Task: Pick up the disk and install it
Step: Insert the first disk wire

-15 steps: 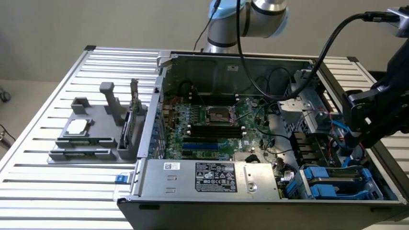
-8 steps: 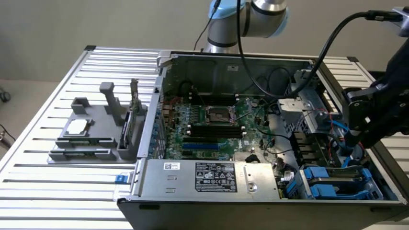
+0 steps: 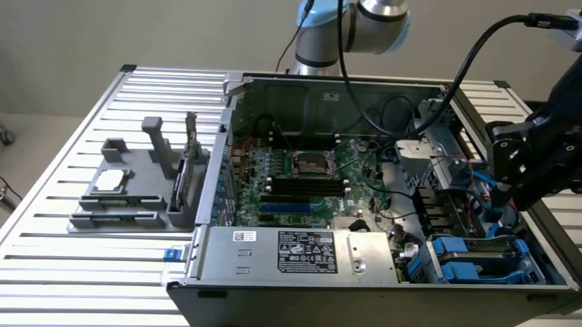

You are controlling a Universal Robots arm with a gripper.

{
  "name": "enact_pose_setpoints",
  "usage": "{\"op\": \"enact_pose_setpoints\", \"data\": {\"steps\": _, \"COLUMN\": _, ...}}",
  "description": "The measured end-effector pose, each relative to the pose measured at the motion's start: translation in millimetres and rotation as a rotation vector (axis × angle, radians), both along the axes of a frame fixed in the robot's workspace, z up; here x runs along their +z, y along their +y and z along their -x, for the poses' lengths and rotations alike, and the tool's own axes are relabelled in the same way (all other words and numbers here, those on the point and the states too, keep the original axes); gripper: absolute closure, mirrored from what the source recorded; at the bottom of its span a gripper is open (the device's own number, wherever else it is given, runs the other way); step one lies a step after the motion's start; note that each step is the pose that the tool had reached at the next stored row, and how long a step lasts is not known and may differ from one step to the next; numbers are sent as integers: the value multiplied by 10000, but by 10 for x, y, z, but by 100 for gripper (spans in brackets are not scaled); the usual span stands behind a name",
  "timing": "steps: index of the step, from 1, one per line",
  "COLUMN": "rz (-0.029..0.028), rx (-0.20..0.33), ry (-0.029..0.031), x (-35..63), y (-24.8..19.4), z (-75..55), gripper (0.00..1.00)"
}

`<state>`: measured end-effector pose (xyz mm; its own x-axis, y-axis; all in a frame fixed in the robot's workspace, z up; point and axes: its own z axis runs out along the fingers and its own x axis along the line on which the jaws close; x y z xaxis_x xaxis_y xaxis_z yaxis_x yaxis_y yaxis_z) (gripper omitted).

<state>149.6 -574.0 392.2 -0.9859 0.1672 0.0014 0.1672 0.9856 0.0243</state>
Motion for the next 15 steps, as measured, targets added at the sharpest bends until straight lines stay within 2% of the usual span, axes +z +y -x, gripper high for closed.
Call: {"op": "enact_pose_setpoints", "data": {"steps": 15, "rz": -110, "rx": -1598, "ry": -1, "x": -20, "y": 0, "z": -5, "gripper": 69}}
